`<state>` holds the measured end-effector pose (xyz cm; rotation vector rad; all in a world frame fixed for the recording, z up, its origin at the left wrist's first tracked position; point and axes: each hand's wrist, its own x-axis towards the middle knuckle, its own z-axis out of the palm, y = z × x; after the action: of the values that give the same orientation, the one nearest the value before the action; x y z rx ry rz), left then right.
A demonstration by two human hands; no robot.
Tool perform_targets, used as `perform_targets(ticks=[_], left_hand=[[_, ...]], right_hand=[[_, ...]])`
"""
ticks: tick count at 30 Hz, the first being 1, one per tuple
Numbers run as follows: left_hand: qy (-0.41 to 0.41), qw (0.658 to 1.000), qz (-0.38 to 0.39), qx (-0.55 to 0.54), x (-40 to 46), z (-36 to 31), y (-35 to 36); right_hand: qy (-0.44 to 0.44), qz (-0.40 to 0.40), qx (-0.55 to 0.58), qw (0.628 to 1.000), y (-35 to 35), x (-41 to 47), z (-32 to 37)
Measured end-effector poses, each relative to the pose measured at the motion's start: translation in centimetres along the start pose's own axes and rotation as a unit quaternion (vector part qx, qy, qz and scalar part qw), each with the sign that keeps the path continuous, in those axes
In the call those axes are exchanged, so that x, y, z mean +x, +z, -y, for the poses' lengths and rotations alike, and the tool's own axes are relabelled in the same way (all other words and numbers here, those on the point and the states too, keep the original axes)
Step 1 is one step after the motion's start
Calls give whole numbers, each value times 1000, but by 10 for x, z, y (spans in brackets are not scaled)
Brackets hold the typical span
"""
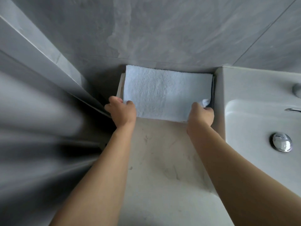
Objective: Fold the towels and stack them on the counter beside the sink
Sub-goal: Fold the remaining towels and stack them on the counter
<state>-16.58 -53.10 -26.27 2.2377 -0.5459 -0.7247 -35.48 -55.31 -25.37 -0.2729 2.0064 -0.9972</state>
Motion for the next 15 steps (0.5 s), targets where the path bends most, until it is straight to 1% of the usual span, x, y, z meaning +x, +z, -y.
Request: perform_targets(ticks=[2, 4, 5, 7, 8, 10, 12, 15], left_hand=[[-41, 999, 1, -36, 1, 2, 2], [-82, 994, 13, -75, 1, 5, 4], [-65, 996, 21, -65, 1, 5, 4], [38, 999, 33, -1, -2, 4, 4], [90, 995, 39, 31, -3, 3, 5], [149, 983, 65, 80, -4, -2, 7], [167, 975, 85, 117, 3, -7, 10], [162, 974, 104, 115, 16, -12, 17]], right_hand=[[-84, 24, -38, 995, 3, -4, 7], [-129, 48, -79, 987, 3, -8, 12], [-137, 52, -94, 985, 3, -7, 17], [-104, 68, -108, 986, 4, -1, 25], [-80, 79, -115, 987, 6, 4, 30], [-64, 92, -160, 981, 9, 10, 39], [-86, 95, -206, 970, 13, 16, 45], [-104, 88, -226, 965, 17, 25, 50]])
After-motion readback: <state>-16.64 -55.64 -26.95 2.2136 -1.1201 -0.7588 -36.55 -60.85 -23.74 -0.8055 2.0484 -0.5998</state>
